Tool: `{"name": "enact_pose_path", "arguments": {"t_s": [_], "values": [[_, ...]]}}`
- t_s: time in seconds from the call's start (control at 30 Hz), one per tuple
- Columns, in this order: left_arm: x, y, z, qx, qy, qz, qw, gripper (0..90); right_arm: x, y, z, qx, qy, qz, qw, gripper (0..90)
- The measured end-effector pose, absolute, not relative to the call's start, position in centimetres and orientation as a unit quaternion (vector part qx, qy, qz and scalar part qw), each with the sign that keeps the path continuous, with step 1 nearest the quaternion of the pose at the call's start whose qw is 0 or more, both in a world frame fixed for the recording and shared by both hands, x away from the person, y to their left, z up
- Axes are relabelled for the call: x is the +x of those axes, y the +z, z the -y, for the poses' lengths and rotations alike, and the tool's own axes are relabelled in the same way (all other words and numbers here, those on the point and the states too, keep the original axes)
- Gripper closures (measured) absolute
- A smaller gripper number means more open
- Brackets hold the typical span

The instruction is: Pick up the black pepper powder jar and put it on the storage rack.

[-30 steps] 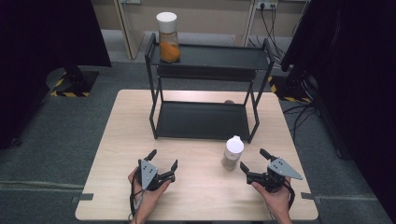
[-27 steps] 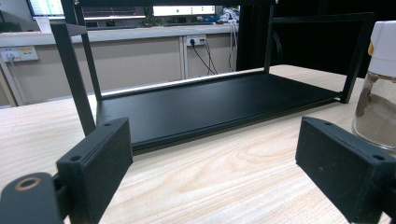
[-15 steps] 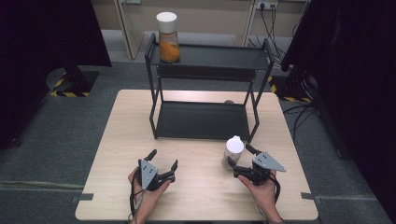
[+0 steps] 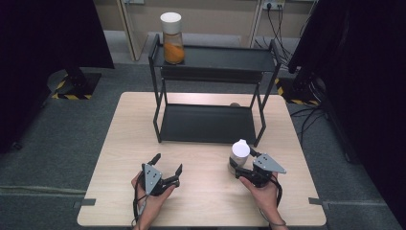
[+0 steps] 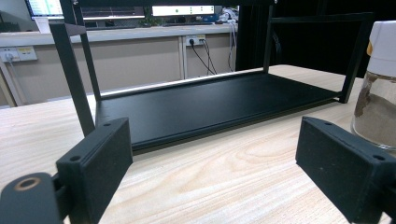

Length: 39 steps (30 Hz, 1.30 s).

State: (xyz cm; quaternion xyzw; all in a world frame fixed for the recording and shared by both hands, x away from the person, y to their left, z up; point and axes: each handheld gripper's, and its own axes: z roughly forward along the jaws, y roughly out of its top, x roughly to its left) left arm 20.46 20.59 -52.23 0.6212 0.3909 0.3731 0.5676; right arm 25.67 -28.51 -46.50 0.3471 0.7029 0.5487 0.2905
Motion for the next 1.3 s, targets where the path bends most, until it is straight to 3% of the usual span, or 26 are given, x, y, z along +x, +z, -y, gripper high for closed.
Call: {"name": "enact_pose_path", "arguments": {"t_s": [0.47,0.87,1.3], "values": [[20.5,-52.2,-20.6,0.622,0.373,-0.39,0.567,10.4,25.9,-46.8,27.9,0.364,0.544,-0.697,0.292,30.0],[20.5,-52.2,-20.6,0.621,0.372,-0.391,0.568,10.4,25.7,-47.2,28.2,0.366,0.554,-0.689,0.292,30.7],[20.5,-52.2,-20.6,0.622,0.373,-0.39,0.567,10.5,25.0,-45.3,29.3,0.358,0.576,-0.663,0.315,30.6]]}}
